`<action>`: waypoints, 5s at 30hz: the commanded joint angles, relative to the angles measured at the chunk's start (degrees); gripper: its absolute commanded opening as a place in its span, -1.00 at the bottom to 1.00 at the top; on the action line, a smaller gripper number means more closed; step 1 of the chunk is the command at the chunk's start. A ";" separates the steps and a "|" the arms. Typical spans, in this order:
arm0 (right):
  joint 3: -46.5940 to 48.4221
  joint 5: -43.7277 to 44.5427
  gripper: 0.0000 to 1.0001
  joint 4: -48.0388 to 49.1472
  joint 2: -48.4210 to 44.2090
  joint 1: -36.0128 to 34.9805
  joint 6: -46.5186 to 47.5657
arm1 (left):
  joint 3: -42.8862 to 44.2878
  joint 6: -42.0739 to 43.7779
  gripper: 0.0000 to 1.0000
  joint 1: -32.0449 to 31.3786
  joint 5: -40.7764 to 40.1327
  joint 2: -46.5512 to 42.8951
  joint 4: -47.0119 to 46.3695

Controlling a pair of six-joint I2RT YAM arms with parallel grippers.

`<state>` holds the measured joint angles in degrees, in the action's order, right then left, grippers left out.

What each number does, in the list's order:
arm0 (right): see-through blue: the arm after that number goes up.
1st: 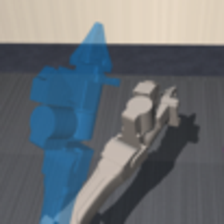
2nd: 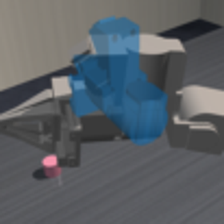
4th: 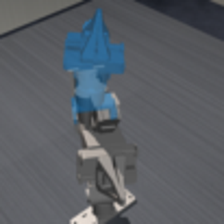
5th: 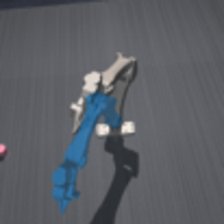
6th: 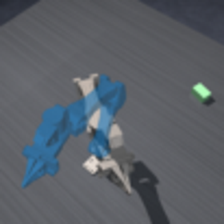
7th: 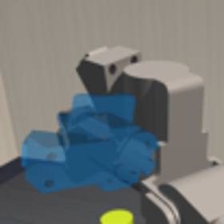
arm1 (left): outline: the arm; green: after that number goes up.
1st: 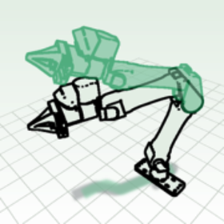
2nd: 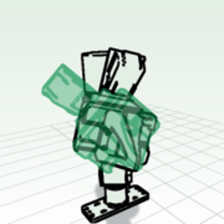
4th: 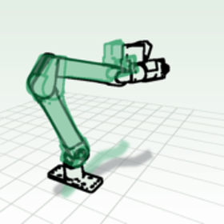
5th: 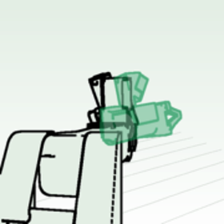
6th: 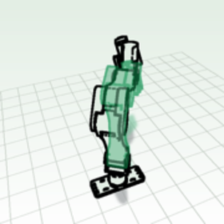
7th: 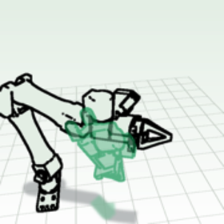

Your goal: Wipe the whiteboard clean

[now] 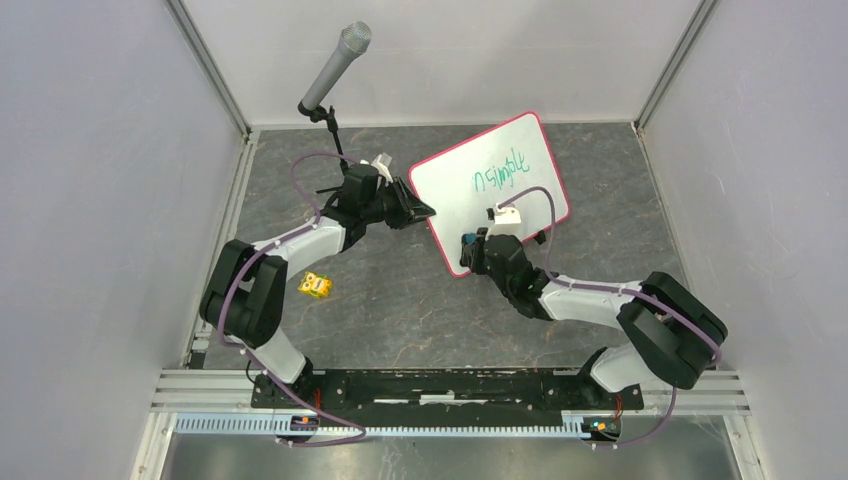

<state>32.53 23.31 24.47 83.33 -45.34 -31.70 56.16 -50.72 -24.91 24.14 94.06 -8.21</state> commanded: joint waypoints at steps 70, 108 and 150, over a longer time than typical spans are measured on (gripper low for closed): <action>15.92 0.11 -0.56 4.86 4.73 11.50 19.21 | 8.33 17.19 -0.34 -5.90 -14.53 -3.72 15.40; 24.56 -6.72 -0.56 -3.15 17.76 21.64 17.01 | 6.04 22.25 -0.78 -1.64 -11.48 0.96 5.04; 20.39 -8.21 -0.56 -4.55 18.19 25.14 9.81 | 7.87 23.94 -0.95 -3.35 -15.95 -0.56 10.43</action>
<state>55.00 11.55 29.93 99.29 -18.44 -24.23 62.94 -34.50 -28.38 13.61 95.24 -0.73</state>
